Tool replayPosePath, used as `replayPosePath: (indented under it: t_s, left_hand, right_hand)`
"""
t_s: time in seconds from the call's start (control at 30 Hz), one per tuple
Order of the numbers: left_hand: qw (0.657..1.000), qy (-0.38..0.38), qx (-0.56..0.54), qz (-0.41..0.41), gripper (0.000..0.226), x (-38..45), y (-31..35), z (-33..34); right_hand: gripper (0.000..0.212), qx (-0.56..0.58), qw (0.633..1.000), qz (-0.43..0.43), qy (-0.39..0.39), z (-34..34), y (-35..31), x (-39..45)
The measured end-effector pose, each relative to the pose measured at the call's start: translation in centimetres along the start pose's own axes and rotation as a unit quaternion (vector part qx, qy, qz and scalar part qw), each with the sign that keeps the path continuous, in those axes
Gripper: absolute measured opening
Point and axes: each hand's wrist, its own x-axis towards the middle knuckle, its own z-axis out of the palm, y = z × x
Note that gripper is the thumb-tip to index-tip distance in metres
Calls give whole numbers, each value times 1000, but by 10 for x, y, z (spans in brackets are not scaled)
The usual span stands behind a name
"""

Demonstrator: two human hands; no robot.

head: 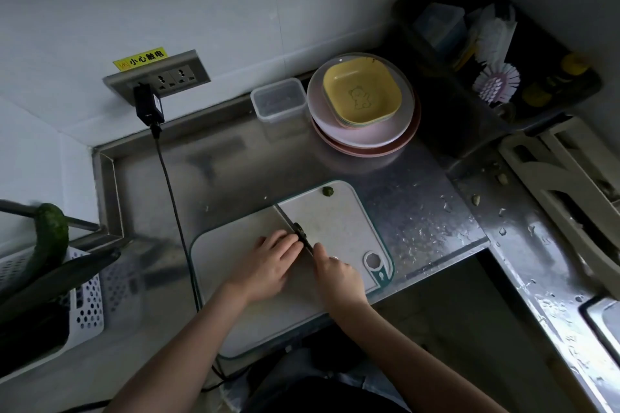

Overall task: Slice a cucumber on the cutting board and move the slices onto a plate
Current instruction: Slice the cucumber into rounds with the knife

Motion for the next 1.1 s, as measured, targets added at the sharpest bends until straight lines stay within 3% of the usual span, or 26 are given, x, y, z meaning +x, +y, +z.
replayPosePath:
  t_s: [0.1,0.27,0.4,0.73,1.1]
  left_hand:
    - [1000,3,-23,-5,62,-4,-2,0]
    - [999,12,-48,-9,62,-4,-2,0]
    - [999,41,-31,6,39,-7,-3,3]
    - [999,7,-36,-17,66,-6,-3,0]
    - [1000,-13,-23,-14,55,-7,-4,4]
  right_hand:
    - [14,87,996,19,0,-22,7,8]
    - [14,83,995,-2,61,-43,8,4]
    - [13,44,996,-37,64,-38,0,-6]
    - [17,-11,998,-47,46,-17,-10,-9]
    - [28,-51,996,-55,43,-12,-13,-13]
